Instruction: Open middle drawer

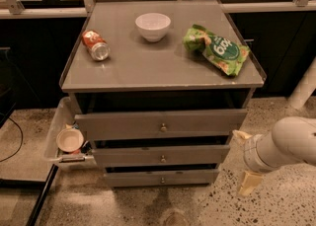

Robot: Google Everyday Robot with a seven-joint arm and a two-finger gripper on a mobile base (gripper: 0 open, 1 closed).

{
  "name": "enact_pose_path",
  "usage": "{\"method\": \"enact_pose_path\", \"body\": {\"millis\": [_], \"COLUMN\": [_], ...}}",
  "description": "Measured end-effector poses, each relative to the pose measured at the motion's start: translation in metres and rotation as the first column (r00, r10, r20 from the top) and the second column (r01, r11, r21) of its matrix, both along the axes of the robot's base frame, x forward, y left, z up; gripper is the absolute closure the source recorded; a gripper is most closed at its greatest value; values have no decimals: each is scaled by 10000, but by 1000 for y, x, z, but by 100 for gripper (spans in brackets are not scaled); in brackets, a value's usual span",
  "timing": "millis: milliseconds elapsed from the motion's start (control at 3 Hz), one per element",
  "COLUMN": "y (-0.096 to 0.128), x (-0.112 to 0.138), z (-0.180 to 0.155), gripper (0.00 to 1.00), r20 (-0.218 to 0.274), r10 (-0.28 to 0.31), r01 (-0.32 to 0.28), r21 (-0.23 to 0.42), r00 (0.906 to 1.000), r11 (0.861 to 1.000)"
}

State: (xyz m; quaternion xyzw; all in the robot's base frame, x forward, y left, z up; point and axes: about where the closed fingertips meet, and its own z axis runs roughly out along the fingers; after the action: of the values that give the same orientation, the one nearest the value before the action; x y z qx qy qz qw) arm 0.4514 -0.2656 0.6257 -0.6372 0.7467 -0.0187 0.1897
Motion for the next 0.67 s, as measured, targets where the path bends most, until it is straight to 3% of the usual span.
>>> {"method": "enact_pose_path", "body": {"millis": [333, 667], "y": [-5, -6], "x": [4, 9], "z": [-30, -75], "gripper": [0, 0], "r20": [-235, 67], "r10": [-202, 31], "r01": [212, -36], "r21": [420, 730], "r00": [9995, 10000], "r11": [9989, 9973]}}
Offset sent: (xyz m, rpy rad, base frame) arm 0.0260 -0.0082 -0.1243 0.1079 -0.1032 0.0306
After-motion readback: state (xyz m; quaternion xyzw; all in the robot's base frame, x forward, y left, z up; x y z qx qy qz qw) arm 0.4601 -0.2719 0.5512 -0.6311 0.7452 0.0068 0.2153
